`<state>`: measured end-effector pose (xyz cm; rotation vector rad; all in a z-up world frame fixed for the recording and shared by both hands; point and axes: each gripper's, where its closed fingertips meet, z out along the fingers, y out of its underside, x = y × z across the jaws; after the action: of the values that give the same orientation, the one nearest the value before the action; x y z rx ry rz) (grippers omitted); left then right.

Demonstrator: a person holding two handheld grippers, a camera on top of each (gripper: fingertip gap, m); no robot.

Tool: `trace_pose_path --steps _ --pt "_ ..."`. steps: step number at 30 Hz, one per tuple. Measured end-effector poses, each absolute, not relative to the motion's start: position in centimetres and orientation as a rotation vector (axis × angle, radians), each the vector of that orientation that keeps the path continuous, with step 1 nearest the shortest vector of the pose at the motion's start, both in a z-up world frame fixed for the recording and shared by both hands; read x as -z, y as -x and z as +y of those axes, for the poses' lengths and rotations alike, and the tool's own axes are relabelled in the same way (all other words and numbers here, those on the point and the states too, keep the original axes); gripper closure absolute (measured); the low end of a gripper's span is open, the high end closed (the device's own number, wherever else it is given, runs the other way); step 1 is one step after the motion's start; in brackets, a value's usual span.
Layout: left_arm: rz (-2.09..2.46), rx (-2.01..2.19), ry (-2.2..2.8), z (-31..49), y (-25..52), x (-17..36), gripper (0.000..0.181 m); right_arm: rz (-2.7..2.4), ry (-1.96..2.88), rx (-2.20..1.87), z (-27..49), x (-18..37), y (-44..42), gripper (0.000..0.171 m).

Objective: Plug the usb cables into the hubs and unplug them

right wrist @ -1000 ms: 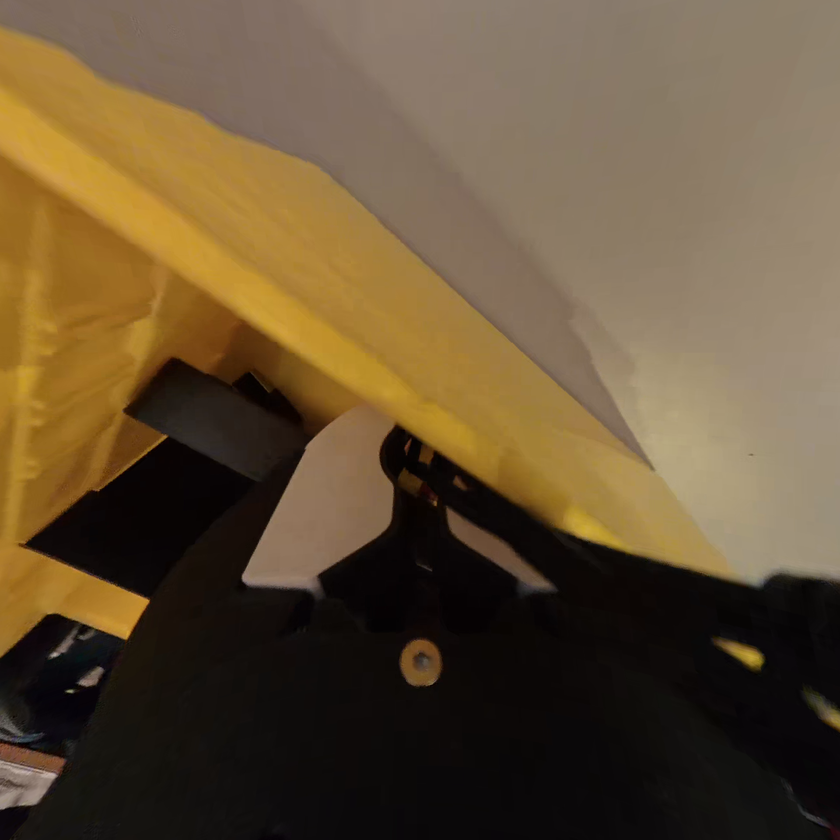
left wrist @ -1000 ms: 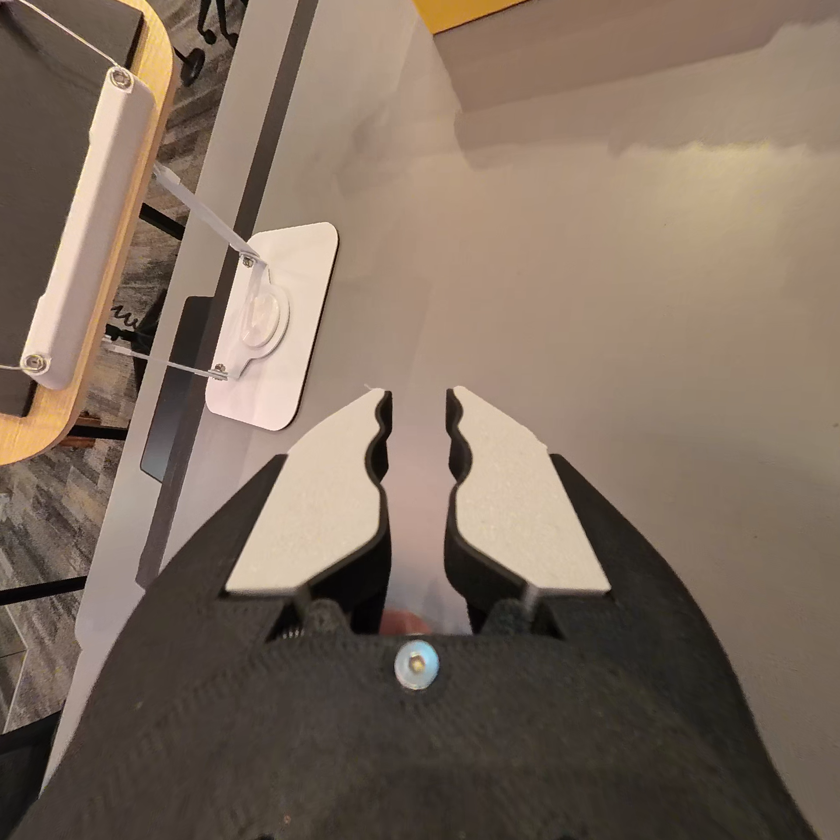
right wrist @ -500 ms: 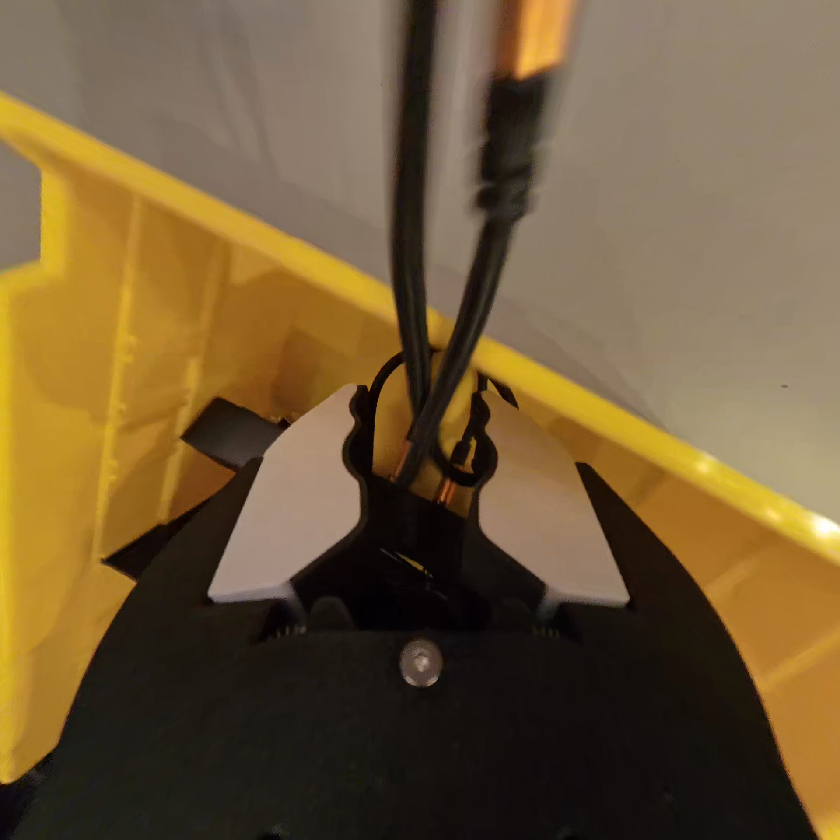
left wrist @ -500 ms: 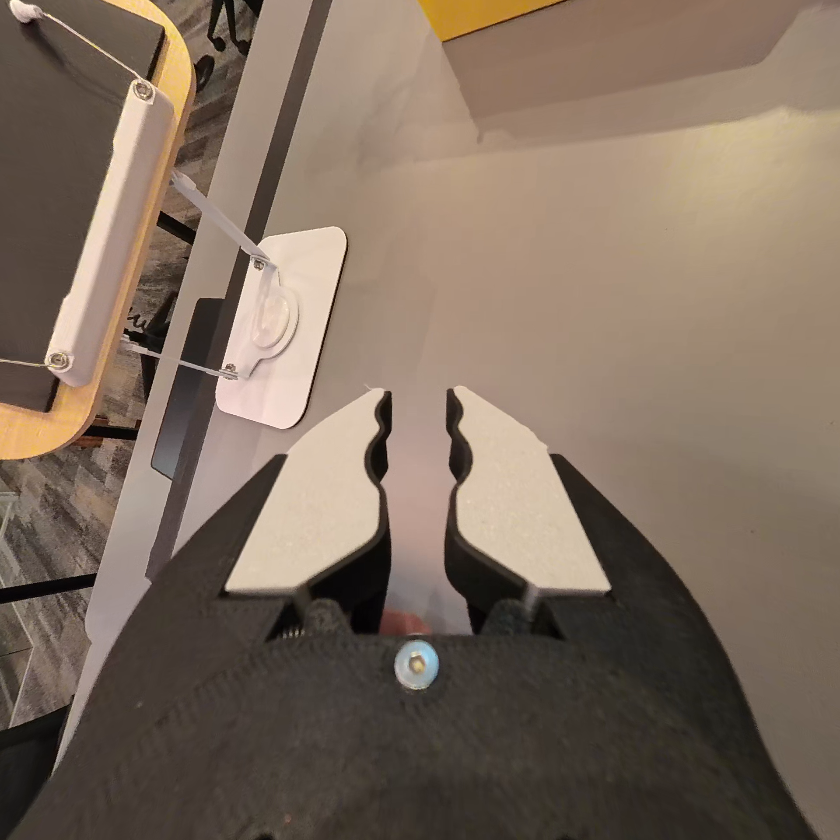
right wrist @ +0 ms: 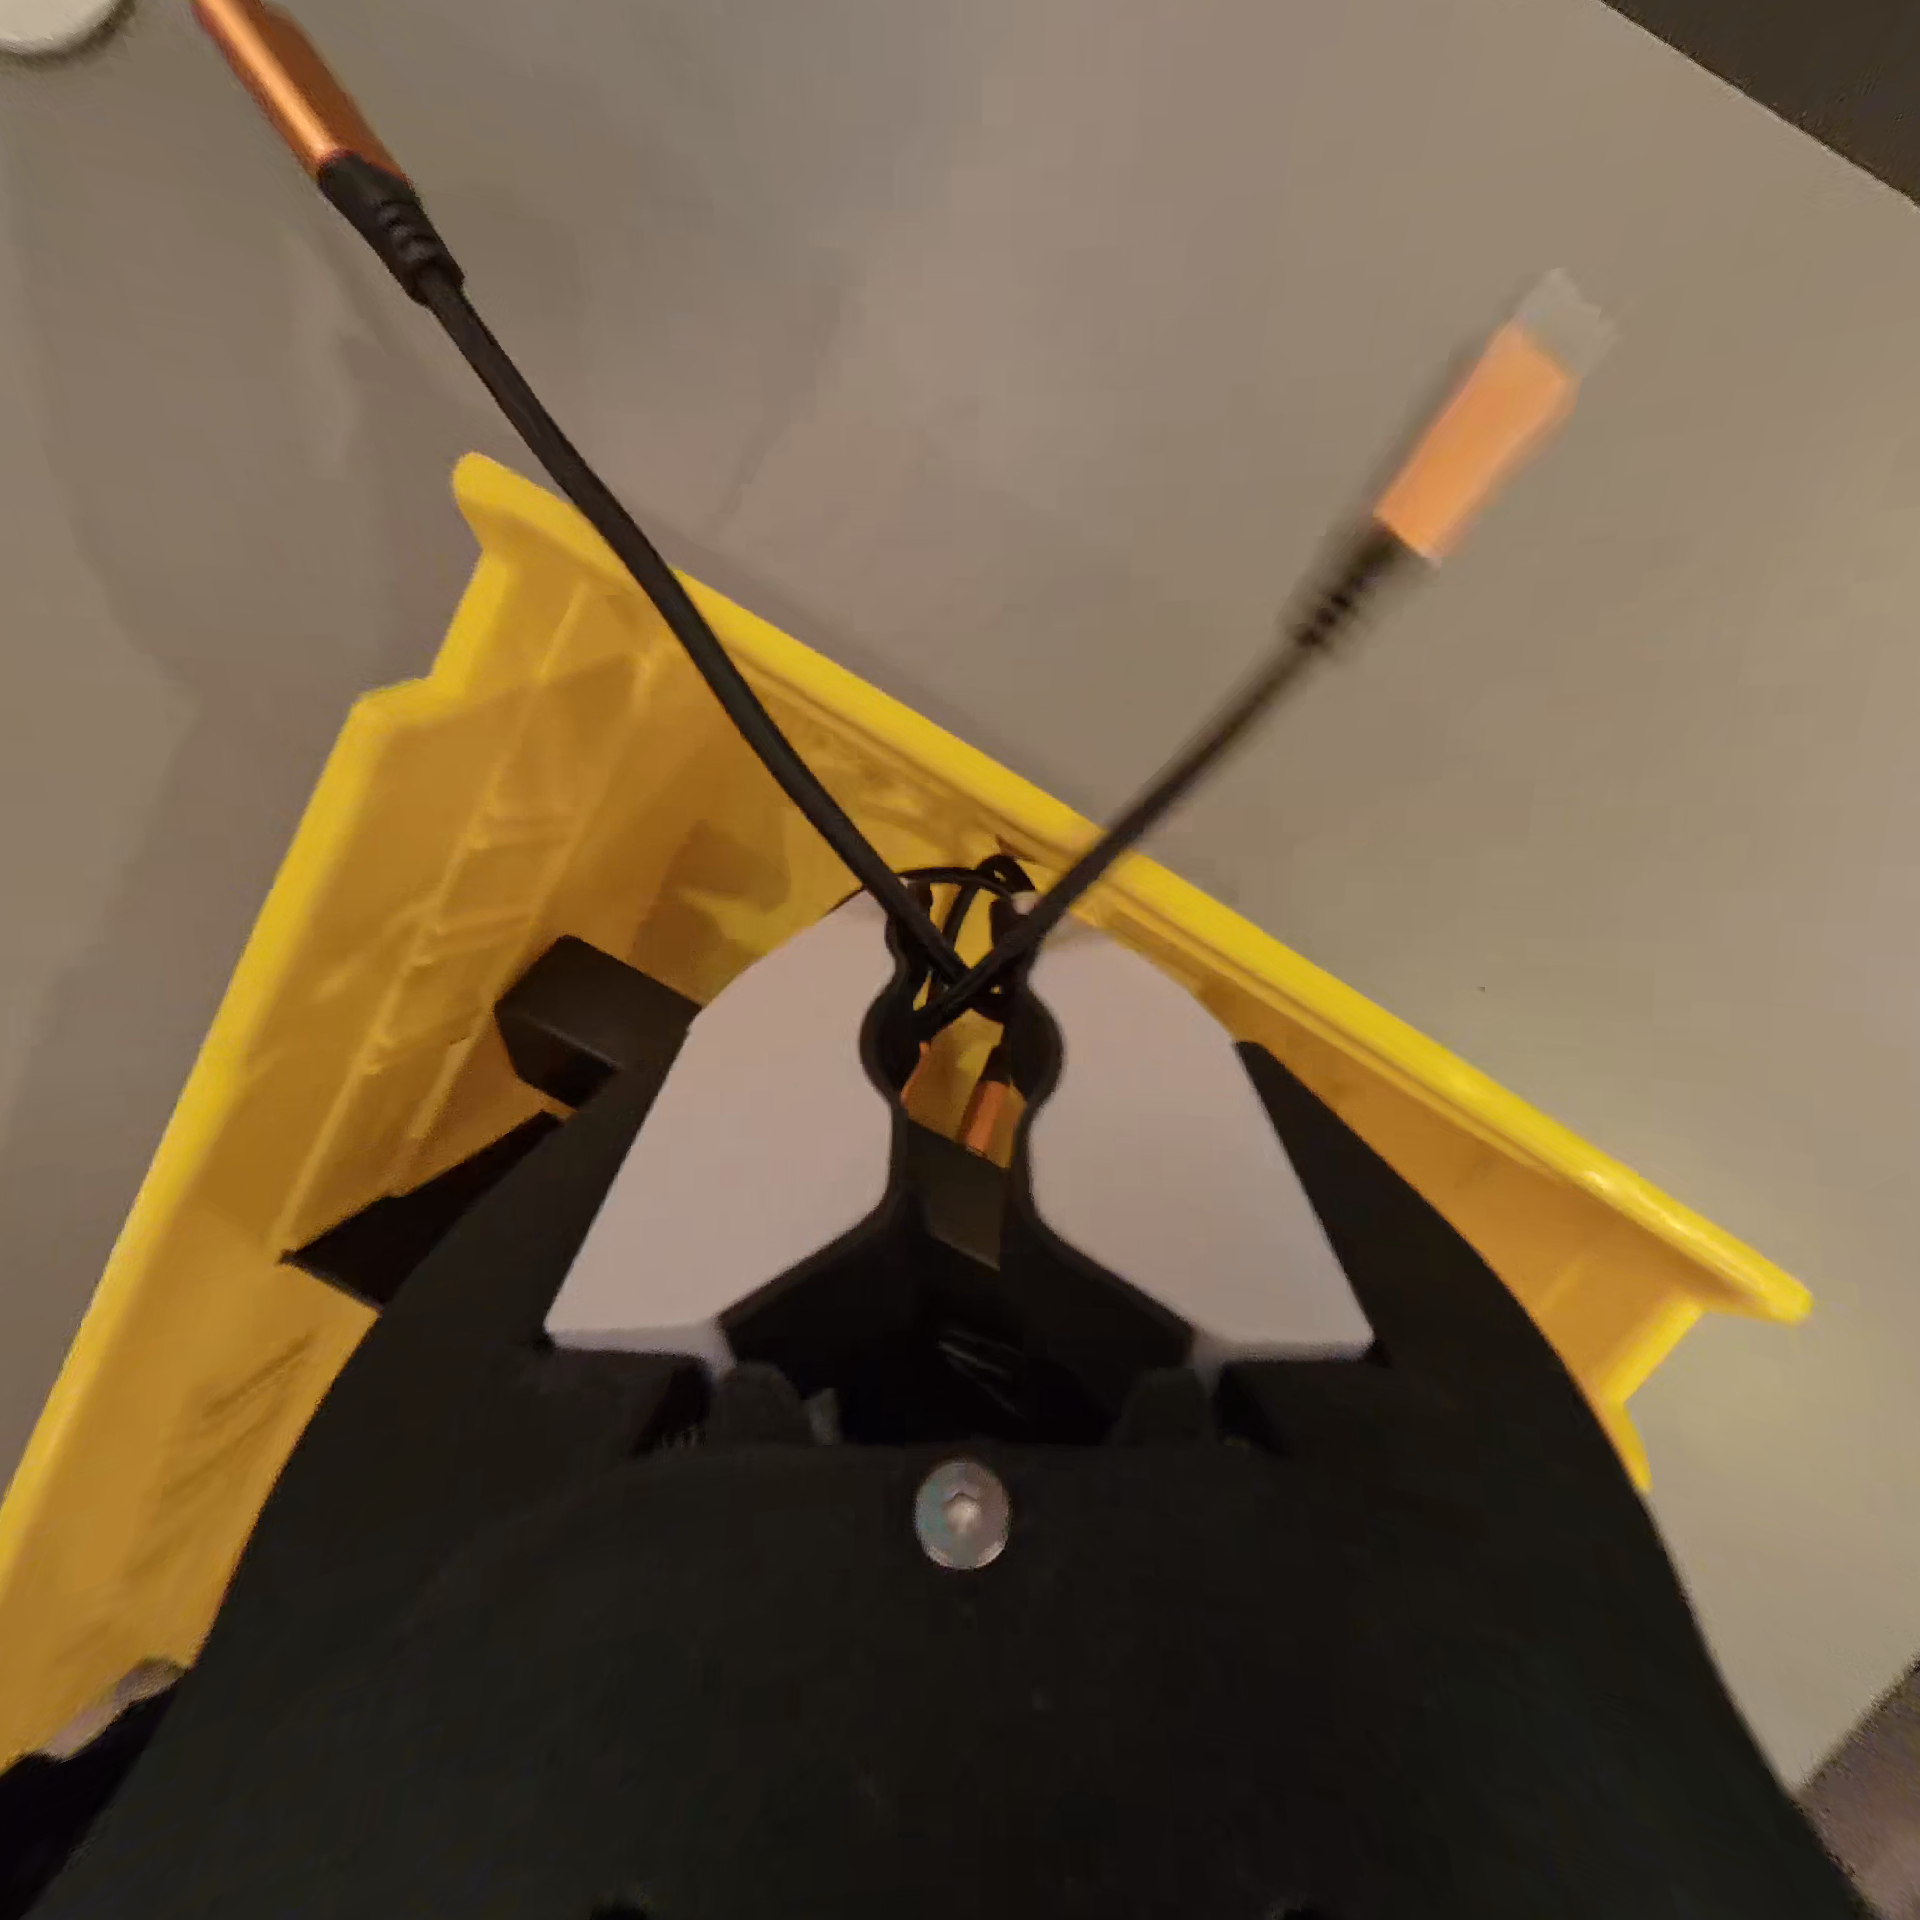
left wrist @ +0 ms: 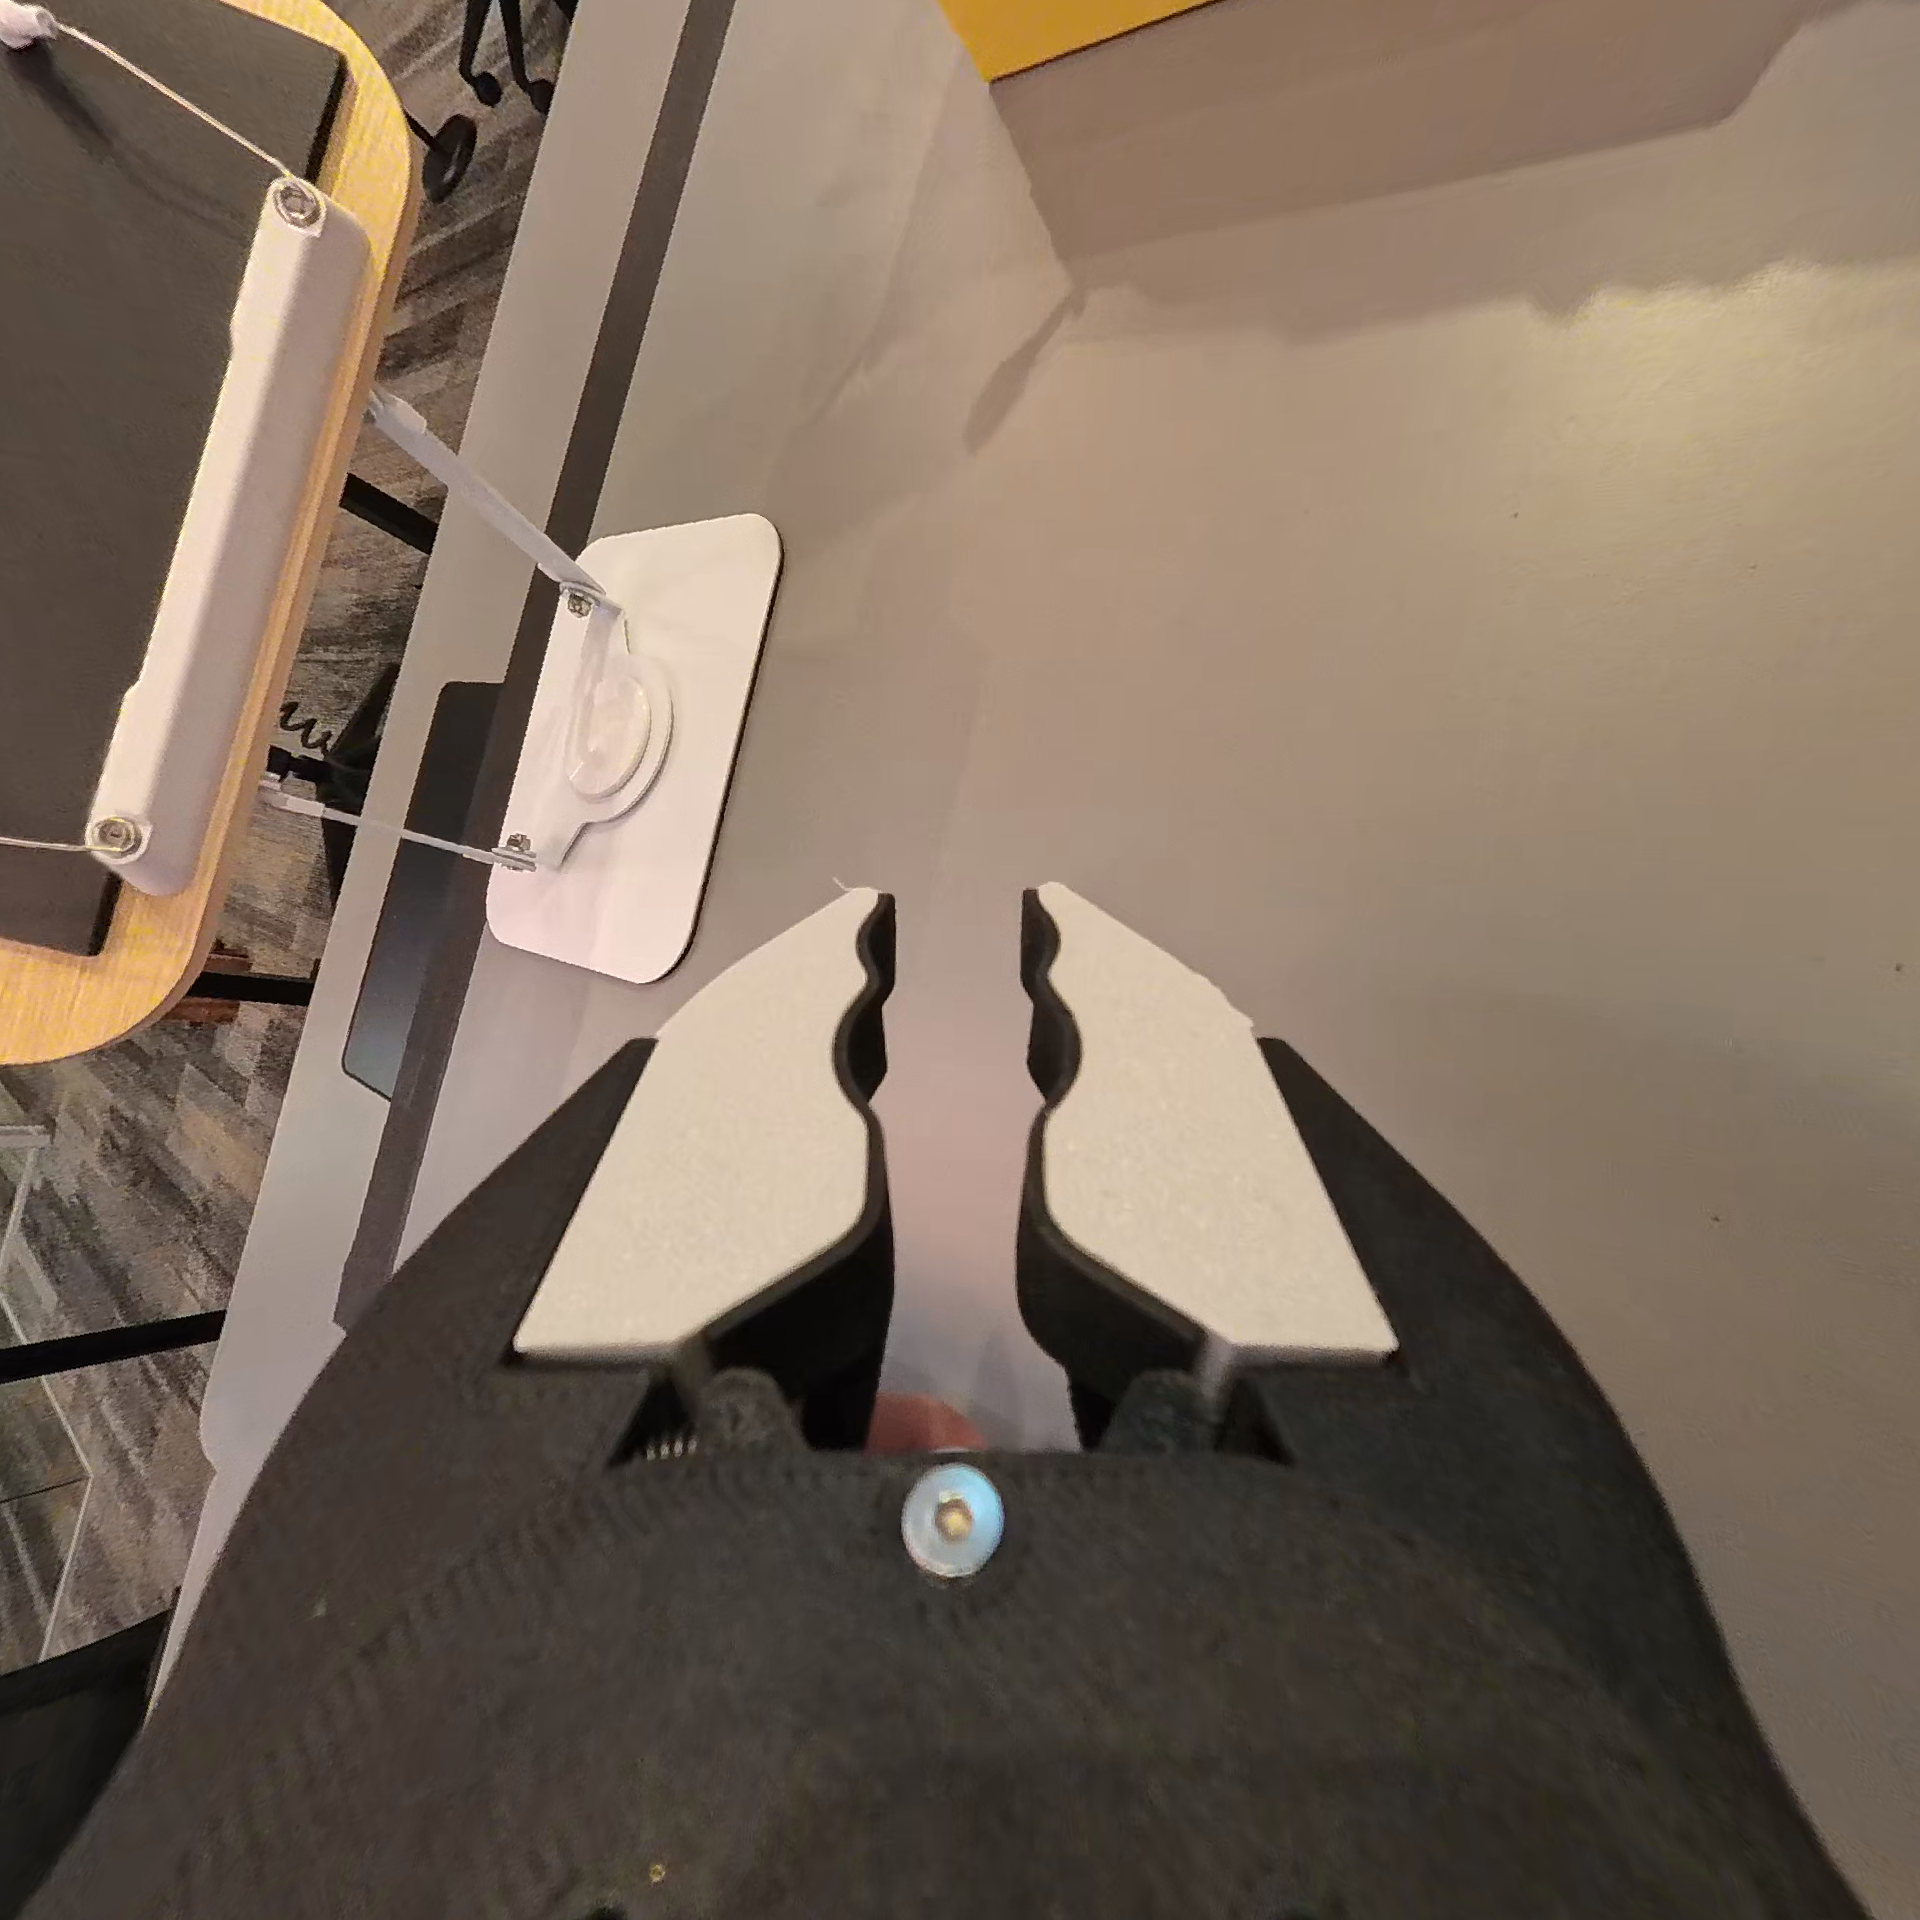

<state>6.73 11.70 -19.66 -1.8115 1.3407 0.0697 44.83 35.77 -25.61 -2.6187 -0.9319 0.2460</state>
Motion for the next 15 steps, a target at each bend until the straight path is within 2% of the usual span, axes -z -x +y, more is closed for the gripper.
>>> trace_pose_path --steps 1,5,9,15 --pt "1.339 -0.07 1.811 11.7 -6.7 19.6 0.158 -0.919 2.589 -0.261 36.1 25.4 -44.4 0.163" --pt "1.33 -0.071 1.813 11.8 -6.4 19.5 0.158 -1.021 2.399 -0.265 36.1 23.3 -43.0 0.169" --pt "1.325 -0.068 1.816 11.9 -6.2 19.5 0.158 -1.295 2.291 -0.08 33.7 22.7 -43.4 0.169" --pt "1.34 -0.077 1.82 11.8 -6.3 19.9 0.158 -1.666 2.277 0.244 30.3 25.0 -47.7 0.169"
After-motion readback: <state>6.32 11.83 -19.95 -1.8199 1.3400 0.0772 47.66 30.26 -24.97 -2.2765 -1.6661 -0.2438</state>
